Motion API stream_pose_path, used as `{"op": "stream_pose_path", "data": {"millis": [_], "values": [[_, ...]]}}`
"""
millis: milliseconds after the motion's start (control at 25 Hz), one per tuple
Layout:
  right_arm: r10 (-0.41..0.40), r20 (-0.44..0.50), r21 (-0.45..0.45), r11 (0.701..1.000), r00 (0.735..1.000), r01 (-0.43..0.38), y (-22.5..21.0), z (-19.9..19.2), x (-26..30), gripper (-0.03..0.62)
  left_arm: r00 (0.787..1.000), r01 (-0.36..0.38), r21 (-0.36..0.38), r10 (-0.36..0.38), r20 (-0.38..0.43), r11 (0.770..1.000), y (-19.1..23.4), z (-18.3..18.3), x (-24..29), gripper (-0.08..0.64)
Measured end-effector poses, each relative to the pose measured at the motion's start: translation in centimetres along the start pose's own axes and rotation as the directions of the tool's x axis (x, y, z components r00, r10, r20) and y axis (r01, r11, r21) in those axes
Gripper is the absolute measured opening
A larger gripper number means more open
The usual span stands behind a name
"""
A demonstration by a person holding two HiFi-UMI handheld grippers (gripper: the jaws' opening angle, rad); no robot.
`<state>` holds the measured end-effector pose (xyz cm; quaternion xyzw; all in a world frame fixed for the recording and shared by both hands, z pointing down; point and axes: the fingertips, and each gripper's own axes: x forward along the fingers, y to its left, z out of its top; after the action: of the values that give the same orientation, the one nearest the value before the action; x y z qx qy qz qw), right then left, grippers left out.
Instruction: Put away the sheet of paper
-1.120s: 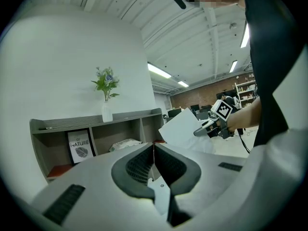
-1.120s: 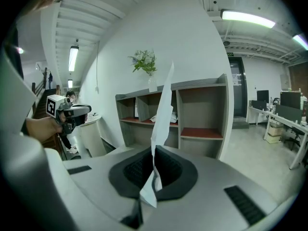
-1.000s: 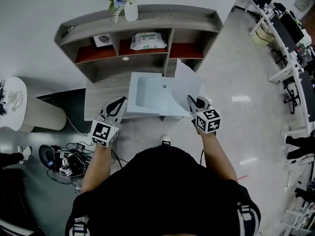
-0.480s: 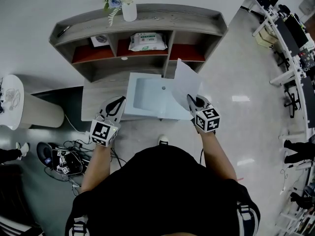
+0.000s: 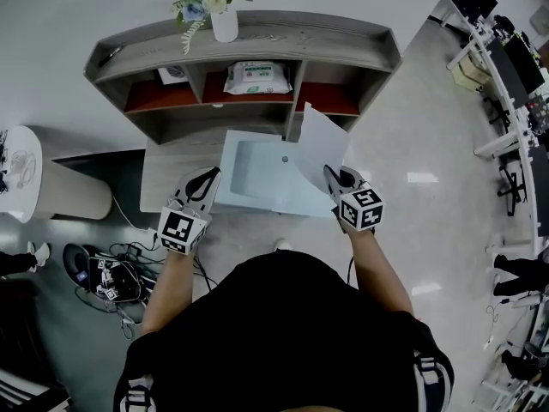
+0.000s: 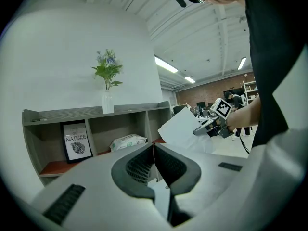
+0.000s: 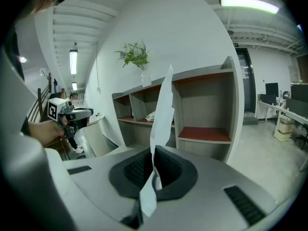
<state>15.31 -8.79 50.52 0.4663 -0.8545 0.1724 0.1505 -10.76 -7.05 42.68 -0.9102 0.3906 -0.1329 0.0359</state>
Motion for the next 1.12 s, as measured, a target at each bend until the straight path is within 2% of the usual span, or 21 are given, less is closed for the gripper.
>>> {"op": "stream_pose_path", "data": {"millis": [440,680,1120], "values": [[0.087,-0.020,-0.008,0.996,0.996,-0.087,-1.9,-0.1,1.2,0.014,0.999,-0.041,0.010,0.041,-0.016,0.999,0.2,0.5,2.5,0.021],[0.152,0.004,-0.013,0.988,0.988,-0.152,-2.8,0.3,1.7,0.014,0.998,-0.052,0.016,0.052,-0.029,0.999,-0.5,0.8,4.0,0.021],[0.197,-0.022,-0.024,0.980,0.980,-0.198,-3.8,-0.2,2.9,0.014,0.997,-0.064,0.008,0.064,-0.037,0.998,-1.0,0.6,6.0,0.021]]}}
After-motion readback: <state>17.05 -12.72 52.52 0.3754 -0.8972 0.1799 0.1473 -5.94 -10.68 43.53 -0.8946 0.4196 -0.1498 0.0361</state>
